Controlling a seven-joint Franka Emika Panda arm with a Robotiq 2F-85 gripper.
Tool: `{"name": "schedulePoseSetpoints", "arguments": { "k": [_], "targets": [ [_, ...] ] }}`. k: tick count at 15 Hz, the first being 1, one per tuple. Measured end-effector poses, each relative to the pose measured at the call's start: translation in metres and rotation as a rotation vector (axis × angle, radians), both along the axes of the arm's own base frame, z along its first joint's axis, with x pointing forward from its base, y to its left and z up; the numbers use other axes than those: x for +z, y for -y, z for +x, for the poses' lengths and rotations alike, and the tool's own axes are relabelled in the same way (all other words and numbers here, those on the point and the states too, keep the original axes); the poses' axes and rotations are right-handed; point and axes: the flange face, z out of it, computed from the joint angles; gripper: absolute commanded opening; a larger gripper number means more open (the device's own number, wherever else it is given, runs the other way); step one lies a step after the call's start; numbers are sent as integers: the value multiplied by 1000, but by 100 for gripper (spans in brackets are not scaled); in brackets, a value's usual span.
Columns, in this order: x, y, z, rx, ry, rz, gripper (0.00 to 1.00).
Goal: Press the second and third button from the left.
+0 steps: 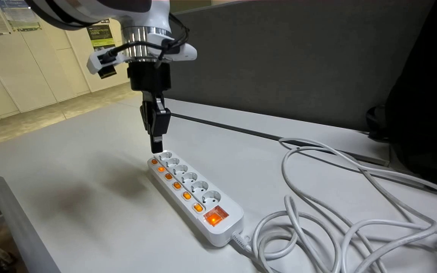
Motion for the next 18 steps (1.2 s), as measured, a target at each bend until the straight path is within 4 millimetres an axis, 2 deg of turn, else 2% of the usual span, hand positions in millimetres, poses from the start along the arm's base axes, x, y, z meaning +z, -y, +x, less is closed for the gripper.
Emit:
{"name": "schedulePoseSetpoints", "arguments": {
  "k": [5, 12, 18],
  "targets": [
    [-8, 13, -12, -19, 11, 0, 0],
    [-30, 17, -21, 56, 127, -32, 1],
    [-33, 15, -22, 65, 123, -29, 0]
  ]
}}
